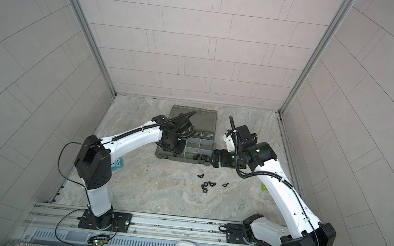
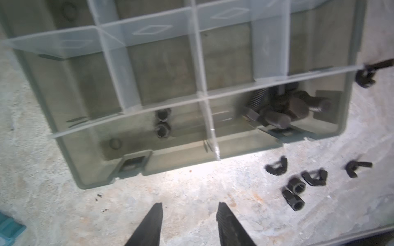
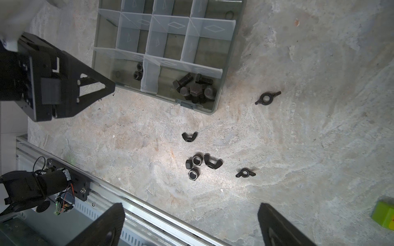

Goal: Sort the screws and nuts into containers
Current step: Pick up the nut from the bottom-center of the table.

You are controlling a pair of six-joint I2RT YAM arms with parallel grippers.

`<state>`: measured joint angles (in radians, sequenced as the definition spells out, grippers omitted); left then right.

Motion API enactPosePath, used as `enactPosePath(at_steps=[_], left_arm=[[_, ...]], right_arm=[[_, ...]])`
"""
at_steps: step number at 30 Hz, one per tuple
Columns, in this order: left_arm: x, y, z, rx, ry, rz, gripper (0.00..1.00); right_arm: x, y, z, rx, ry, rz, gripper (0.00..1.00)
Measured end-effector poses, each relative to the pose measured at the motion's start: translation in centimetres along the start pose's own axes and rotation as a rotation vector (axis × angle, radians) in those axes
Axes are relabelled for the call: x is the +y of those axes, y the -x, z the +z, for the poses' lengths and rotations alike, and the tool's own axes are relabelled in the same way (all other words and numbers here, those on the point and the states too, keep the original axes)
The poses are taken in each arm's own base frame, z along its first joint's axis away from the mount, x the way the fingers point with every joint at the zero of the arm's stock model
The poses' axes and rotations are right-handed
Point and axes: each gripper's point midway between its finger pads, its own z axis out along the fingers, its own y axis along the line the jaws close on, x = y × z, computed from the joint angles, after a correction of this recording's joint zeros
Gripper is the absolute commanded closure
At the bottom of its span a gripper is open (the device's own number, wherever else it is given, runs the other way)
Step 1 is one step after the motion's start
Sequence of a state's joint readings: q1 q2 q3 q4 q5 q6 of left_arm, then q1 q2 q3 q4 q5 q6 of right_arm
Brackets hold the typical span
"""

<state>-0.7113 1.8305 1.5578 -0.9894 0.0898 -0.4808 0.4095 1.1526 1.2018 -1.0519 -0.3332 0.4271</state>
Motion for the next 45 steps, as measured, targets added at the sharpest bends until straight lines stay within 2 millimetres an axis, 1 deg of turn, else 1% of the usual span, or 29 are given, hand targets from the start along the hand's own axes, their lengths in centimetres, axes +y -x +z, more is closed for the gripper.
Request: enactPosePath(at_steps=[5,9,11,14,17,21,27,35,38,45], left_arm=[[-3.6,-2.0,0.4,0.023,-0.044,0.075,0.52],[-6.2,-3.5,0.5,0.032,-0.077,0.138,0.52],[-7.3,-4.4,0.9,0.034,-0.089,0.172,0.52],[-8.2,-6.4,1.8,0.061,-0.087,0.218,0.52],[-8.7,-8.3,2.7,0.091,-0.076,0.257,0.52],[-9.5,-9.6,3.2,0.102,-0.083,0.283,0.52],[-11.0,-10.0,3.6,0.091,-0.107,0.278,0.52],[-12.2,-10.4,6.3,0.134,-0.069,0.243,0.52],[-12.8,-9.9,6.7,0.125,-0.061,0.220,0.52],[-14.5,-8.1,6.6,0.080,-0.053,0.187,0.52]], right_arm=[[-1.5,-2.1,-1.2,-0.003,-0.026,0.040,0.01],[-2.4,-3.6,-2.4,-0.018,-0.045,0.070,0.01],[-2.7,-4.4,-2.9,-0.022,-0.048,0.083,0.01],[-3.0,-5.5,-3.2,-0.020,-0.052,0.100,0.01],[-3.3,-6.3,-3.5,-0.015,-0.065,0.112,0.01],[-3.8,-6.7,-4.1,-0.030,-0.084,0.123,0.01],[-4.3,-7.9,-4.8,-0.047,-0.099,0.138,0.01],[-4.8,-8.6,-5.6,-0.077,-0.115,0.147,0.01],[-4.9,-8.9,-5.8,-0.087,-0.115,0.146,0.01],[-5.5,-10.1,-5.9,-0.085,-0.134,0.148,0.01]])
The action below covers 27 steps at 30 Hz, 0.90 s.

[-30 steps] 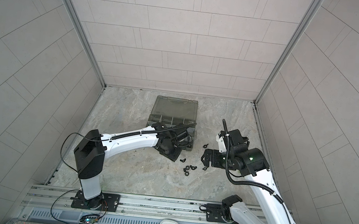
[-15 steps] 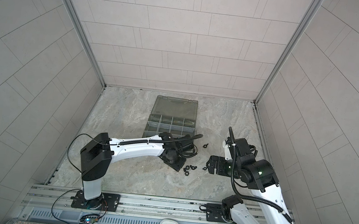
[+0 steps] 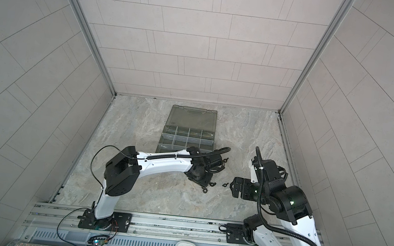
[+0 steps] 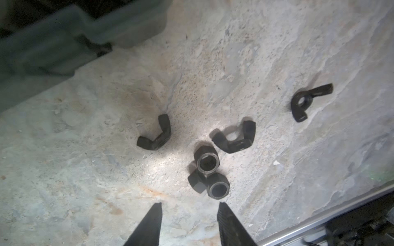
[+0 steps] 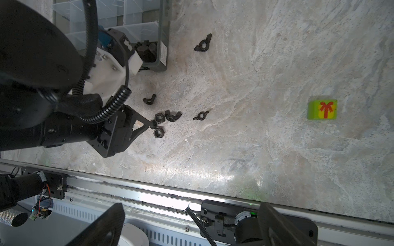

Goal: Sort the screws and nuts into containers
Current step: Pick up the nut from the bottom-center of the table.

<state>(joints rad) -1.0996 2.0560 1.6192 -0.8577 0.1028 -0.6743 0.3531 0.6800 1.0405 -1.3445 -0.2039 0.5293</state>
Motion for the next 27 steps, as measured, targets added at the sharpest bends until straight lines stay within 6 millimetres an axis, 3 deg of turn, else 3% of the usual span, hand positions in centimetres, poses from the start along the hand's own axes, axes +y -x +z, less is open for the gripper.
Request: enactPosePath(at_steps=[7,27], left_arm=[[-0.1,0.6,1.4,0.025,0.044,-0.018,0.56],[0.8,-0.4,1.9,0.063,0.087,-0.069,0.57]], right_arm=[[-0.4,-0.2,-0.1,-0.001,-0.016,0.000,0.01],[-1.4,-1.6,-0.6,-0.017,-0.028,-0.001,0.01]])
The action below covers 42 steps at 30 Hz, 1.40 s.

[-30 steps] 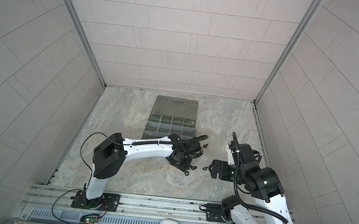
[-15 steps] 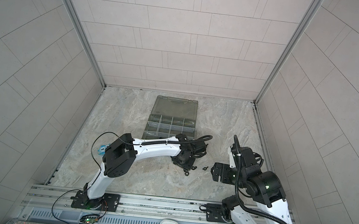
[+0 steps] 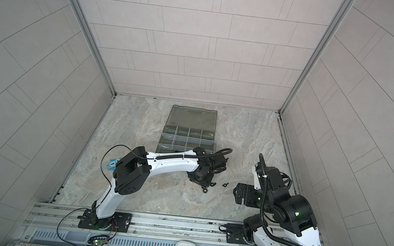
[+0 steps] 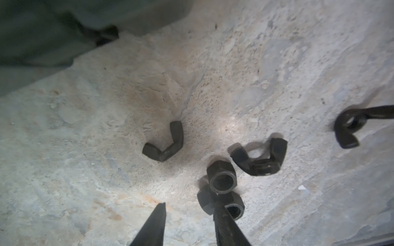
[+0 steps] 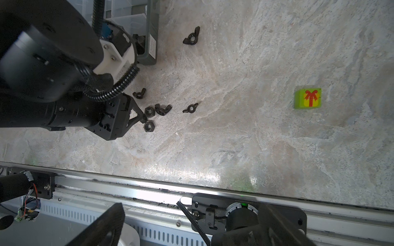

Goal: Sort the screws and nuts into containers
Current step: Pick up the nut from the bottom-center of the table.

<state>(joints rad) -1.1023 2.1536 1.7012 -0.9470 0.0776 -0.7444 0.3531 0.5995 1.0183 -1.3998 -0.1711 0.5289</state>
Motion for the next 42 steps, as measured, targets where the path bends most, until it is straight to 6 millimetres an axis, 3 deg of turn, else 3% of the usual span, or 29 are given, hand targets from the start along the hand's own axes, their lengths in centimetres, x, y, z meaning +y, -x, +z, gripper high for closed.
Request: enactPosePath(at_steps=[42], left_arm=[[-0.5,-1.7,1.9,0.077,-0.014,0.015,0.59]], right_arm=[[-0.7,-0.8,0.0,0.003,-0.023,0.004,0.01]])
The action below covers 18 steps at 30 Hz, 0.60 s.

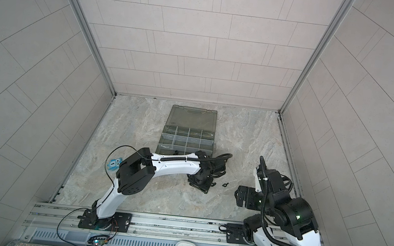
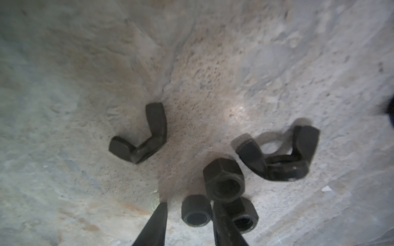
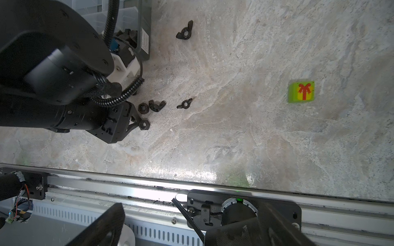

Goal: Sort the screws and nuts into containers
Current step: Pick up the nut from the bottom-center of the table.

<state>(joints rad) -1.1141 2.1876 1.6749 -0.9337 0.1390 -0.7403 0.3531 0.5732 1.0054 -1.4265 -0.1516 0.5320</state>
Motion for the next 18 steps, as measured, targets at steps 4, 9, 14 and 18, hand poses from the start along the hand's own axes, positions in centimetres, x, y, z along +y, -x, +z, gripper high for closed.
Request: enactPosePath(at_steps=[4,9,14,18], left_arm=[[-0.01,0.02,0.00,-0.001,0.000,0.000,0.60],[-0.08,0.09,0.00,-0.004,-0.003,0.000,0.59],[-0.45,0.32,0.06,-0.015,-0.021,0.017,0.60],[-0.50,0.35,0.06,-0.019,-0.028,0.025,0.60]], right_arm=[[-0.06,-0.08,0.00,0.003,-0.003,0.000,0.01],[-0.25,-0.40,-0.01,0.016,-0.011,0.000,0.01],[-0.25,-0.49,-0.02,0.019,-0.010,0.000,0.01],[0.20,-0.69,-0.18,0.017,0.023,0.000,0.01]])
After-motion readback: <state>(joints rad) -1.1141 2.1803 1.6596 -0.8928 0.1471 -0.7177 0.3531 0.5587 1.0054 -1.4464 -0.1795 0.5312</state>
